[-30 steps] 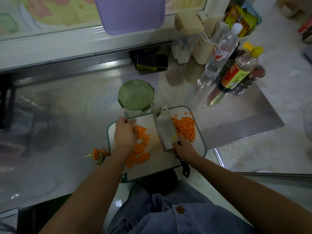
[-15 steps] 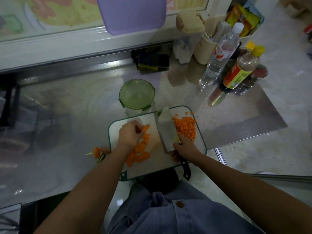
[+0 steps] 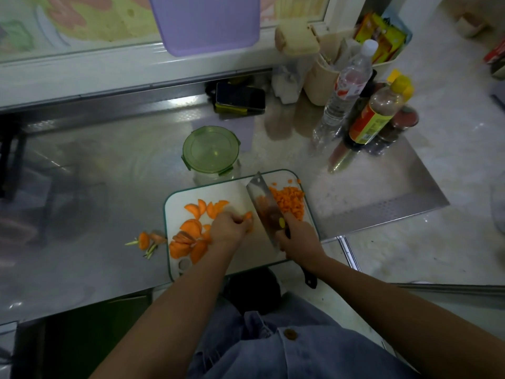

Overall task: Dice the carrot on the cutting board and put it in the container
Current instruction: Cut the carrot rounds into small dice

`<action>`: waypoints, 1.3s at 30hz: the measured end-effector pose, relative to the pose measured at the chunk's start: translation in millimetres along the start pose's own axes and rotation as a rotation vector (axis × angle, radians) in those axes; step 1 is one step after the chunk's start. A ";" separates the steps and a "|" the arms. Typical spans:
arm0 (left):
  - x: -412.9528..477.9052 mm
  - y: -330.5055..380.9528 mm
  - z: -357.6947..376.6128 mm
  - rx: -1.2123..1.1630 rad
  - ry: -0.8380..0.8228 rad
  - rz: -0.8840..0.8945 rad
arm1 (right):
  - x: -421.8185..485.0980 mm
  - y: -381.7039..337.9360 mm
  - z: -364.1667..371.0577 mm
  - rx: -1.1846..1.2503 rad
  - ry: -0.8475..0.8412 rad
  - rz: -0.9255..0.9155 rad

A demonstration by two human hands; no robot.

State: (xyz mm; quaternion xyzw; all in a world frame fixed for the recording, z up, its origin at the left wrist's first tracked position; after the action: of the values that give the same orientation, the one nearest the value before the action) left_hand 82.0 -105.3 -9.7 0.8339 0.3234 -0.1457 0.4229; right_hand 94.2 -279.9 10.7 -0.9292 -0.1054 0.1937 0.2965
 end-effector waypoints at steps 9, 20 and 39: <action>-0.6 2.2 -1.1 0.021 0.078 -0.022 | -8.4 -2.0 8.7 -0.129 -0.002 -0.100; 0.3 1.6 13.0 -0.053 0.041 -0.108 | -8.2 0.0 7.6 -0.275 -0.127 -0.142; -2.6 1.8 14.1 -0.111 0.039 -0.122 | -5.6 -6.2 -10.3 -0.236 -0.078 -0.172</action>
State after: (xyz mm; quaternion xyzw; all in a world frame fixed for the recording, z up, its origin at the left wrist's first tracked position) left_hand 81.7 -118.4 -15.7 0.7905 0.3892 -0.1368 0.4527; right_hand 92.9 -281.9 23.7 -0.9369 -0.2182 0.1896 0.1966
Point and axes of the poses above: each hand's wrist, its own x-axis towards the middle knuckle, its own z-axis out of the palm, y = z × x, the point moved 2 cm from there along x, towards the middle knuckle, and after that the axes turned 3 degrees about -x, right-handed, at the moved point
